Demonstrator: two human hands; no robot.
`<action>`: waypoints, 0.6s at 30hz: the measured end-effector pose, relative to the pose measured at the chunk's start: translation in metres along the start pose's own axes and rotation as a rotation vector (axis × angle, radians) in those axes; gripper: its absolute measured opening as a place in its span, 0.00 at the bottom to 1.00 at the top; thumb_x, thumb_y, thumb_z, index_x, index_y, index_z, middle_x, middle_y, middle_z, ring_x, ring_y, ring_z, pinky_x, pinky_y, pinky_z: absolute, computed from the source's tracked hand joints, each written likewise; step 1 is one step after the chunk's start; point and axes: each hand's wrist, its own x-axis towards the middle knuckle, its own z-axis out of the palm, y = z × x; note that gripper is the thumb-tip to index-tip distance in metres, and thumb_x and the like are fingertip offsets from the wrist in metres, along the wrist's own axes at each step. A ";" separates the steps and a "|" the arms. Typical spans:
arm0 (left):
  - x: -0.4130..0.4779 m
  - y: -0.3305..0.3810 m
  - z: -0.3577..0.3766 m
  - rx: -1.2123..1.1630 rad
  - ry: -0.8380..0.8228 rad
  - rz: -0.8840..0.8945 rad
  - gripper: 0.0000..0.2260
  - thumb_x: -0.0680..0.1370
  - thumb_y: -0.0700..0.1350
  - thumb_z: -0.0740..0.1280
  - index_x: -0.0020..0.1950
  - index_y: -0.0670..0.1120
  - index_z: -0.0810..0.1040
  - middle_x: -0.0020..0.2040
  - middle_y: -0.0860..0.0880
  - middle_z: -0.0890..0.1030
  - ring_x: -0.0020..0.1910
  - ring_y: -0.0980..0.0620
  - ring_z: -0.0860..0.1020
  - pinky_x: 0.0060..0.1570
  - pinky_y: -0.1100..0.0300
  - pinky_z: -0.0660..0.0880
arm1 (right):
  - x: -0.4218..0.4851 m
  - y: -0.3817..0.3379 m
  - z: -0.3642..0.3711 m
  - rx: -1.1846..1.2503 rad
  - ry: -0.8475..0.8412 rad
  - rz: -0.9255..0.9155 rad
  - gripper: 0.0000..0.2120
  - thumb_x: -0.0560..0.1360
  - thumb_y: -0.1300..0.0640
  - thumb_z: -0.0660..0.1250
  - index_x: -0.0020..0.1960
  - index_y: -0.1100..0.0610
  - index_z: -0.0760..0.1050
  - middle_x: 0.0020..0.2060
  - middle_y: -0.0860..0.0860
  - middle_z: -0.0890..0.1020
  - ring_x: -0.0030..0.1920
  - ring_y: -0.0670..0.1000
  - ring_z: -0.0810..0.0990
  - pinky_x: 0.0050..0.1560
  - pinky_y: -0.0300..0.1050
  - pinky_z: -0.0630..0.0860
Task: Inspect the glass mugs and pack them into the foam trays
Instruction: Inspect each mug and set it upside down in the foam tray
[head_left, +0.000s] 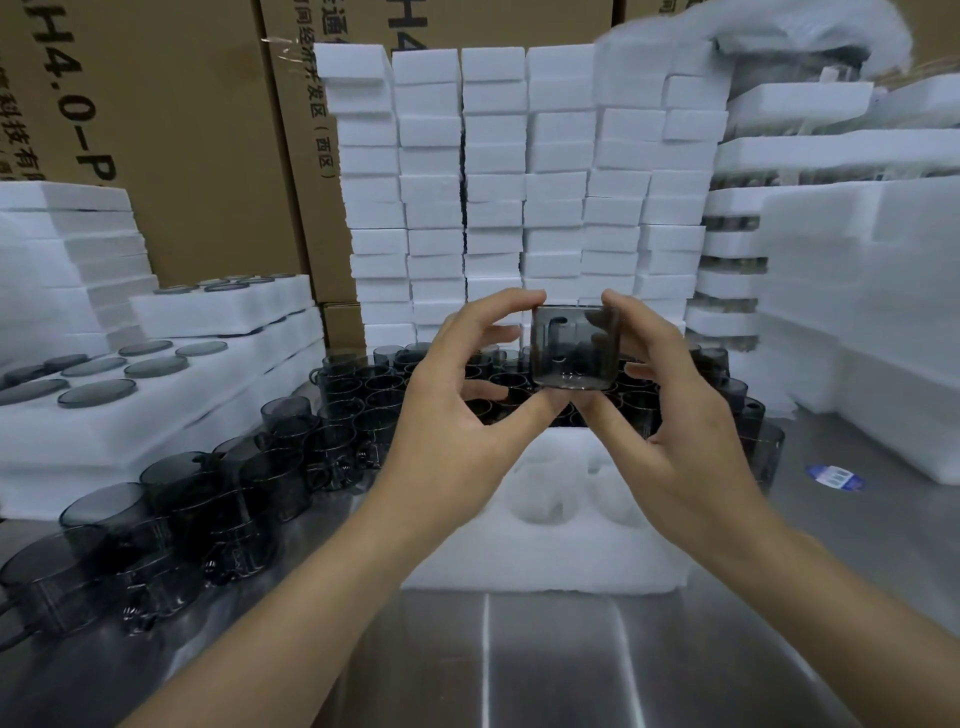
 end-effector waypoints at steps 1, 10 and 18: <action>0.000 0.000 0.000 0.038 0.006 0.023 0.25 0.77 0.44 0.80 0.71 0.59 0.77 0.71 0.59 0.78 0.73 0.54 0.75 0.62 0.48 0.79 | 0.000 0.001 -0.001 -0.019 0.010 -0.010 0.31 0.80 0.49 0.71 0.79 0.38 0.64 0.70 0.31 0.75 0.72 0.41 0.75 0.67 0.32 0.71; -0.002 -0.002 0.001 0.139 0.004 0.121 0.25 0.76 0.46 0.80 0.70 0.59 0.77 0.68 0.60 0.77 0.73 0.54 0.74 0.63 0.57 0.77 | 0.003 0.003 -0.005 -0.196 0.068 -0.117 0.30 0.75 0.49 0.75 0.74 0.42 0.69 0.65 0.34 0.78 0.64 0.45 0.80 0.62 0.59 0.79; -0.002 -0.007 0.001 0.148 -0.003 -0.022 0.26 0.77 0.50 0.80 0.73 0.56 0.78 0.64 0.61 0.83 0.67 0.57 0.79 0.55 0.53 0.81 | 0.005 0.000 -0.009 -0.051 -0.071 0.036 0.26 0.75 0.48 0.75 0.70 0.43 0.70 0.59 0.34 0.83 0.63 0.40 0.82 0.61 0.30 0.72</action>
